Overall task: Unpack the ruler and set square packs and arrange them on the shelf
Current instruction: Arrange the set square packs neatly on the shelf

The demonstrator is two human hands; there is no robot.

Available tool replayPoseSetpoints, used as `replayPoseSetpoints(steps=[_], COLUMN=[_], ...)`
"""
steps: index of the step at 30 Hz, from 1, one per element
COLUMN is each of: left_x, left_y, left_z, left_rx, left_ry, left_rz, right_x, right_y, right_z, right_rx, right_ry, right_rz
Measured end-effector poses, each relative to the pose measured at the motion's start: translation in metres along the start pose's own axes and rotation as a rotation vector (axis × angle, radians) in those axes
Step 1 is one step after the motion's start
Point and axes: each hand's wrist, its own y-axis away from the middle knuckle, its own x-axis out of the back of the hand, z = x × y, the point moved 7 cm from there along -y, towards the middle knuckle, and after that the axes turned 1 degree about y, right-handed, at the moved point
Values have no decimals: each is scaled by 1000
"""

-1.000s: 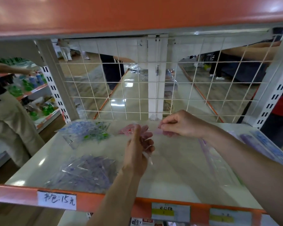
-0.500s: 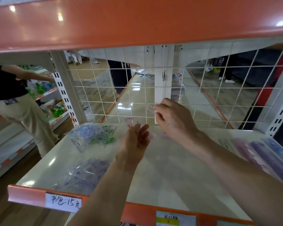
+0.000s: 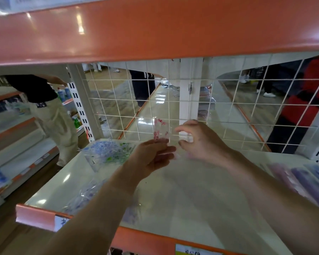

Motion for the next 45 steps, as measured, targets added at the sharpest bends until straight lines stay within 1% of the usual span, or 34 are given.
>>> replayPoseSetpoints(steps=[2, 4, 5, 7, 10, 15, 18, 22, 28, 36, 40, 42, 44, 45], left_x=[6, 14, 18, 25, 27, 35, 51, 74, 93, 103, 100, 95, 87, 83], left_y=[3, 4, 4, 4, 0, -19, -33, -43, -51, -54, -52, -51, -49, -48], left_z=[5, 7, 9, 10, 13, 27, 33, 32, 31, 35, 35, 34, 34, 34], left_rx=[-7, -21, -31, -33, -5, 28, 35, 37, 3, -13, -8, -3, 4, 9], left_ry=[-126, -157, -152, -144, -172, -209, -269, -320, -313, -242, -234, -225, -199, -186], left_rz=[11, 29, 38, 51, 29, -37, 1, 75, 170, 162, 134, 106, 55, 24], right_x=[-11, -23, -27, -30, -30, -42, -49, -61, -80, -98, -103, -102, -93, -86], right_y=[1, 5, 6, 6, 1, -13, -22, -27, -32, -41, -44, -42, -39, -38], right_z=[8, 5, 1, -7, -11, -11, -4, 16, 33, 29, 29, 28, 24, 23], right_rx=[-45, -59, -55, -42, -60, -167, -213, -253, -294, -316, -338, -312, -259, -252], right_ry=[-49, -126, -128, -66, 42, 7, 14, 49, 138, 299, 320, 349, 301, 204], right_rz=[-114, -200, -210, -179, -79, -55, -25, -73, -141, -253, -272, -285, -217, -155])
